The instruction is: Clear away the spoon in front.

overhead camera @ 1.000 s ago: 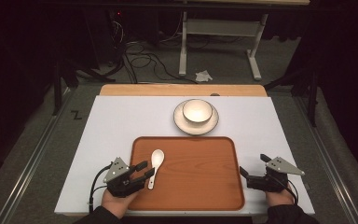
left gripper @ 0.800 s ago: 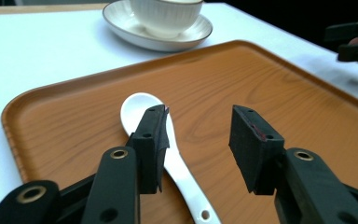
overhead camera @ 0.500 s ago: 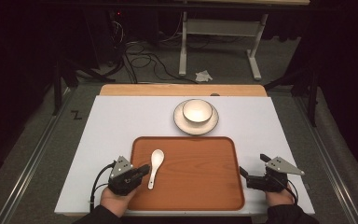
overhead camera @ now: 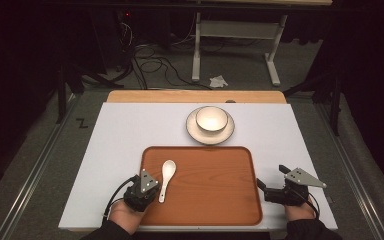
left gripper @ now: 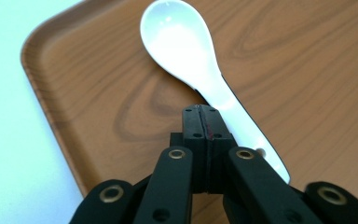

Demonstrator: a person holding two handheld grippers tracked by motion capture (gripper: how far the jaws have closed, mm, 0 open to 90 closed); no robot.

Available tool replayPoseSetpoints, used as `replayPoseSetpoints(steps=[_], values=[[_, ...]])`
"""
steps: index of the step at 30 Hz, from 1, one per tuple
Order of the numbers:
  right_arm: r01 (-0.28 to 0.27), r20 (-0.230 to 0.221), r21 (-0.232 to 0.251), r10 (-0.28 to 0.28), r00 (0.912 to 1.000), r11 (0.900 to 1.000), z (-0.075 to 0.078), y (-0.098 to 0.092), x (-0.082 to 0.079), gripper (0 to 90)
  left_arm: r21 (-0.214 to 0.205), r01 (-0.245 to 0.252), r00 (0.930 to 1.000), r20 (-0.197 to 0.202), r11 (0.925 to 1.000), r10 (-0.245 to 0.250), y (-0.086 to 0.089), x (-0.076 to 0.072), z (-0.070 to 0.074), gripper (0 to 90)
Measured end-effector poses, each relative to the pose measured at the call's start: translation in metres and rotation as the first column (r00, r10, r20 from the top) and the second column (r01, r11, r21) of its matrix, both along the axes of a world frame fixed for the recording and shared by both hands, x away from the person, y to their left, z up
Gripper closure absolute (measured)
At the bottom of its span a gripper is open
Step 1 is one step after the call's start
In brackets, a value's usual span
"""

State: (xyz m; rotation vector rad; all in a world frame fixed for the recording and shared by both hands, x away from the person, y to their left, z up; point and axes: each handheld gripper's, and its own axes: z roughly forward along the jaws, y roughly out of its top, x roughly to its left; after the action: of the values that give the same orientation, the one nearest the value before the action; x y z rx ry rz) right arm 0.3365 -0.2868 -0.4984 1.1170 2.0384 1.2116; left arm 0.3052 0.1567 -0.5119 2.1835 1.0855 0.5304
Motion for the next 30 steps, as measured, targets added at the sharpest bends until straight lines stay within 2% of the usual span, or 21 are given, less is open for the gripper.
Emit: replayPoseSetpoints(steps=[9, 13, 18, 23, 25, 26, 27, 29, 30], values=[[0.000, 0.003, 0.002, 0.000, 1.0000, 1.0000, 0.000, -0.001, 0.000, 4.1, 0.003, 0.019, 0.9995, -0.027, 0.9998, -0.019, -0.003, -0.003, -0.001, 90.0], [0.001, 0.000, 0.004, -0.001, 1.0000, 1.0000, 0.001, 0.000, -0.001, 4.1, -0.010, 0.036, 0.9988, -0.034, 0.9993, -0.036, -0.006, -0.004, -0.001, 90.0], [0.001, 0.000, 0.002, -0.001, 1.0000, 1.0000, 0.000, 0.000, 0.000, 4.1, -0.017, 0.054, 0.9979, -0.035, 0.9984, -0.054, -0.010, -0.006, -0.001, 90.0], [0.002, -0.001, 0.003, -0.002, 1.0000, 1.0000, 0.000, 0.000, 0.000, 4.1, -0.021, 0.045, 0.9985, -0.028, 0.9988, -0.046, -0.009, -0.005, 0.000, 90.0], [0.004, -0.004, 0.002, -0.004, 1.0000, 1.0000, 0.000, 0.000, 0.000, 4.1, -0.069, 0.013, 0.9997, -0.018, 0.9975, -0.014, 0.001, -0.003, 0.004, 89.8], [0.004, -0.004, 0.002, -0.004, 1.0000, 1.0000, 0.000, 0.000, 0.000, 4.1, -0.069, 0.013, 0.9997, -0.018, 0.9975, -0.014, 0.001, -0.003, 0.004, 89.3], [0.008, -0.005, 0.003, -0.008, 1.0000, 1.0000, -0.001, 0.000, -0.001, 4.1, -0.097, 0.000, 0.9999, -0.013, 0.9953, -0.001, 0.005, -0.002, 0.006, 89.3], [0.011, -0.008, 0.005, -0.011, 0.9999, 0.9999, -0.001, -0.001, 0.000, 4.1, -0.143, -0.014, 0.9999, 0.002, 0.9896, 0.014, 0.015, -0.002, 0.010, 82.8], [0.018, -0.010, 0.011, -0.018, 0.9998, 0.9998, -0.001, -0.002, 0.000, 4.1, -0.148, -0.017, 0.9997, 0.014, 0.9889, 0.020, 0.019, -0.003, 0.012, 80.5]])
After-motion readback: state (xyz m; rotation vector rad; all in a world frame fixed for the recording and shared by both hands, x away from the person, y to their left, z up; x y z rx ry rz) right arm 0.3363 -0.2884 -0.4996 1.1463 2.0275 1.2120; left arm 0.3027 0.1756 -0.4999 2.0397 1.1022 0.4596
